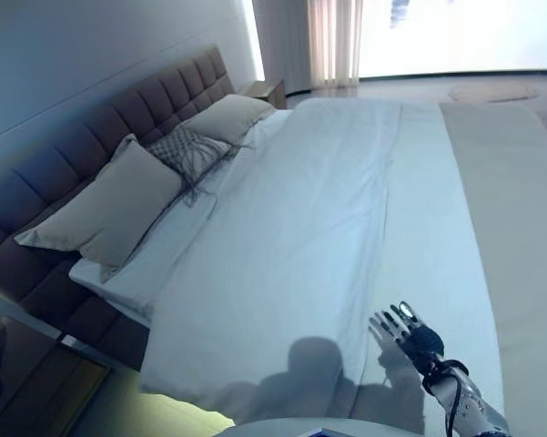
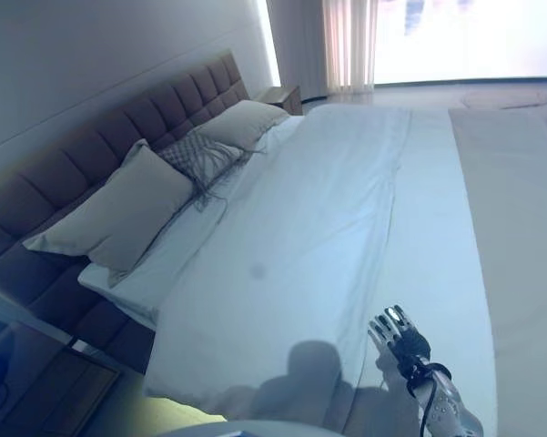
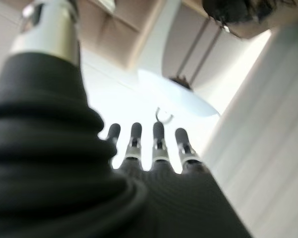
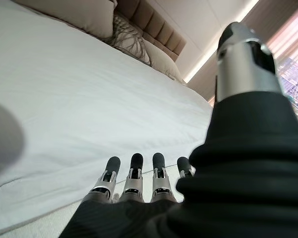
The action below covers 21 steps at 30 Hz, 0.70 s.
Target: Make the bed neatly
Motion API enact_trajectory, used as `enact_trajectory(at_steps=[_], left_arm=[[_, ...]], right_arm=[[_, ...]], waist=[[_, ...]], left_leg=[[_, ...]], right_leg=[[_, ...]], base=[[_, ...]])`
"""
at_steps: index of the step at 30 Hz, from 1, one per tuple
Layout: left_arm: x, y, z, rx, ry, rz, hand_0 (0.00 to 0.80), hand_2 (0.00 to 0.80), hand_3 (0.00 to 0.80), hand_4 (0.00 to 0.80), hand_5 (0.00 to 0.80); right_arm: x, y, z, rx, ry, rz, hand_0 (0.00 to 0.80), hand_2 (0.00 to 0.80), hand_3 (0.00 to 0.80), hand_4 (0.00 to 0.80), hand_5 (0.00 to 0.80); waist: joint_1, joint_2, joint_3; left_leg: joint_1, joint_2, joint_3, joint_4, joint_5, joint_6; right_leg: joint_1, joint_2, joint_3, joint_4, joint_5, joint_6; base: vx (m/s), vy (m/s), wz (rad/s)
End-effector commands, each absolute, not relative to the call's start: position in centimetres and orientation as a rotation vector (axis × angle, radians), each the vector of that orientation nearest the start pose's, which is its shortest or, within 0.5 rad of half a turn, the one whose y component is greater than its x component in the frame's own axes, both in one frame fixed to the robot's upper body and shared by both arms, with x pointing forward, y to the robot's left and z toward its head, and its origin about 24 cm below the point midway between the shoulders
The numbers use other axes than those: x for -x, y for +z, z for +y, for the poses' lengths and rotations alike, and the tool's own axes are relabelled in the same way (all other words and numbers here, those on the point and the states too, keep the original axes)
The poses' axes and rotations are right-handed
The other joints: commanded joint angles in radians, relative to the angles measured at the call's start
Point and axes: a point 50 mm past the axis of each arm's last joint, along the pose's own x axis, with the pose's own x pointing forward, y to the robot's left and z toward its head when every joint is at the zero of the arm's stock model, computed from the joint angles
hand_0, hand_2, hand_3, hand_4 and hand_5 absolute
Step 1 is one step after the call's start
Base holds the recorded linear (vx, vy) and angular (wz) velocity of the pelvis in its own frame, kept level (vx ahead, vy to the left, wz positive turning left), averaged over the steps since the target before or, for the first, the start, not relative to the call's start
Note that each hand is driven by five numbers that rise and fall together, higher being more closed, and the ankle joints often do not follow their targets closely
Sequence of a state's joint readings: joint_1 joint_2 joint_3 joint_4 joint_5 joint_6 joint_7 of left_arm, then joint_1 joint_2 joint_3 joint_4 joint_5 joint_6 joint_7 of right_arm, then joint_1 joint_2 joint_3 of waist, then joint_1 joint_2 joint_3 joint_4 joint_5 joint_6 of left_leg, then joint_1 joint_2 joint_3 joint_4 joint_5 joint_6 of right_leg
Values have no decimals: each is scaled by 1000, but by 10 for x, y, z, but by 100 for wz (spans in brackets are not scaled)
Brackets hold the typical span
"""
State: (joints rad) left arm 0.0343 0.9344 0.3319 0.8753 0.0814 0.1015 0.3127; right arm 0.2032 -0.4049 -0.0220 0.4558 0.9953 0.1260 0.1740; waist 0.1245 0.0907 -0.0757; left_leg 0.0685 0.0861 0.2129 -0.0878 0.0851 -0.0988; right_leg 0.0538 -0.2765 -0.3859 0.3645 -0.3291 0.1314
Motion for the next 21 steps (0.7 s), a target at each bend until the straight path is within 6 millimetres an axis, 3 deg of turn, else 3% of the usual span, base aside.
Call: enact_trajectory(at_steps=[1, 4, 8, 12, 16, 21], left_arm=[[-166, 113, 479, -887, 920, 398, 0, 0, 0, 0, 0], [-178, 105, 466, -772, 839, 337, 0, 0, 0, 0, 0], [-199, 84, 437, -480, 655, 229, 0, 0, 0, 0, 0], [-214, 52, 386, -56, 377, 93, 0, 0, 0, 0, 0], [-212, 14, 335, 181, 243, 44, 0, 0, 0, 0, 0], [-219, 0, 301, 194, 153, 76, 0, 0, 0, 0, 0]], right_arm=[[-189, -59, -250, -751, -173, 410, 0, 0, 0, 0, 0], [-192, -59, -248, -753, -176, 407, 0, 0, 0, 0, 0], [-195, -60, -248, -729, -216, 388, 0, 0, 0, 0, 0], [-195, -63, -248, -737, -261, 362, 0, 0, 0, 0, 0], [-194, -68, -241, -779, -284, 377, 0, 0, 0, 0, 0], [-199, -68, -233, -801, -279, 372, 0, 0, 0, 0, 0]], waist=[[11, -62, 35], [11, -66, 37], [12, -75, 37], [20, -84, 43], [30, -95, 55], [36, -115, 59]], left_leg=[[57, 13, -35, 58, -91, 22], [45, 14, -16, 66, -76, 29], [48, 16, -9, 64, -78, 30], [45, 16, -3, 67, -83, 36], [45, 19, 1, 62, -81, 41], [51, 24, 6, 48, -73, 41]], right_leg=[[54, -37, -13, -318, 370, 81], [45, -36, -26, -319, 386, 68], [48, -31, -25, -320, 383, 66], [47, -27, -19, -323, 384, 63], [46, -22, -13, -324, 385, 59], [54, -16, -15, -332, 388, 58]], base=[[-28, 0, -4], [-45, -8, -2], [-42, -17, -1], [-64, -33, -1], [-63, -12, -6], [-10, -27, -8]])
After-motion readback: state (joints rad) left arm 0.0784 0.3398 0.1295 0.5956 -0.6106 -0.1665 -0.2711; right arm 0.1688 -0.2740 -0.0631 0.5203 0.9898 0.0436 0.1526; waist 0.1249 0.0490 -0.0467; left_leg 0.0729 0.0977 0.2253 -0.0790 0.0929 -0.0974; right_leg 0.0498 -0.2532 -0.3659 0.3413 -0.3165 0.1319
